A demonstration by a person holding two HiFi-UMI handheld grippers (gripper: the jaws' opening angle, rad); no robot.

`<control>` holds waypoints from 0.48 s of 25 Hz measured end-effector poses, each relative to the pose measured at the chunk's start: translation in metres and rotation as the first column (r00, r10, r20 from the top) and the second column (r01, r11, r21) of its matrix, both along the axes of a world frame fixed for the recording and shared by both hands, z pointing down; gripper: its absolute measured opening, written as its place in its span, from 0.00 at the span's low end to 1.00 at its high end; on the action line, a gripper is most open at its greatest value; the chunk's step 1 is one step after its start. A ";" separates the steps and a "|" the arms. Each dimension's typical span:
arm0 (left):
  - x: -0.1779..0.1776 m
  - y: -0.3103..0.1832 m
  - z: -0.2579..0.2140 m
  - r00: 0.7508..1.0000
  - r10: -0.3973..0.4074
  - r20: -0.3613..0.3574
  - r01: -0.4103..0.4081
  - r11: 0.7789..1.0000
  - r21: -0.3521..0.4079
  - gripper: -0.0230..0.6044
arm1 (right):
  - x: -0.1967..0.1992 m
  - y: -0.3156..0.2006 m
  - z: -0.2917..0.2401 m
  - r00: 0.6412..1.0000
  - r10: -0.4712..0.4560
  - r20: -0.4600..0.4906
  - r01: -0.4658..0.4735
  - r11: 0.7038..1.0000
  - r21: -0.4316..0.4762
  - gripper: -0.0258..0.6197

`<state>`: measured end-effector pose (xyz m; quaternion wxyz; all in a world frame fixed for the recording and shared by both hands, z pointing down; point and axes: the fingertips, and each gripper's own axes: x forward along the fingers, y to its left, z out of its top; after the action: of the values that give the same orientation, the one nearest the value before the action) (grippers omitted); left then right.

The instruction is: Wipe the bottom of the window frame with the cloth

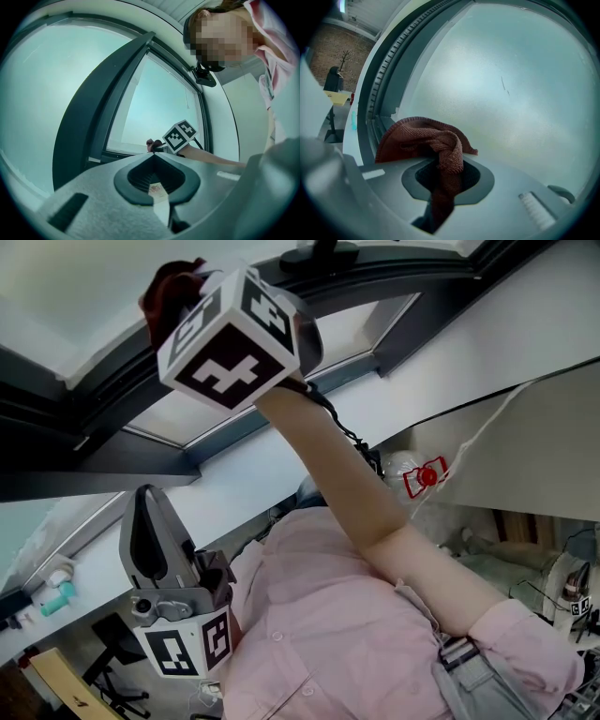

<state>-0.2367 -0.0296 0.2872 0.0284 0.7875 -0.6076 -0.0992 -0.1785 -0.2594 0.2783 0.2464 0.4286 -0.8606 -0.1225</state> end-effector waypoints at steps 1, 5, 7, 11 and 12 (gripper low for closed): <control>0.000 -0.001 0.000 1.000 0.002 0.000 -0.002 1.000 -0.001 0.04 | 0.000 0.000 0.000 1.000 -0.001 0.001 0.001 1.000 0.000 0.12; 0.001 -0.004 -0.001 1.000 0.009 -0.003 -0.009 1.000 -0.001 0.04 | 0.001 -0.002 -0.001 1.000 0.000 -0.001 0.000 1.000 0.000 0.12; 0.001 -0.005 0.000 1.000 0.013 -0.005 -0.013 1.000 -0.001 0.04 | 0.005 -0.003 0.000 1.000 0.008 0.000 -0.008 1.000 -0.002 0.12; 0.002 -0.007 0.001 1.000 0.024 -0.007 -0.024 1.000 -0.002 0.04 | 0.011 -0.005 0.001 1.000 0.015 0.005 -0.015 1.000 -0.008 0.12; 0.003 -0.008 0.002 1.000 0.028 -0.008 -0.028 1.000 -0.003 0.04 | 0.011 -0.006 0.001 1.000 0.015 0.006 -0.015 1.000 -0.008 0.12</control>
<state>-0.2342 -0.0378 0.2888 0.0332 0.7954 -0.5967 -0.1012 -0.1678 -0.2650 0.2793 0.2462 0.4343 -0.8587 -0.1159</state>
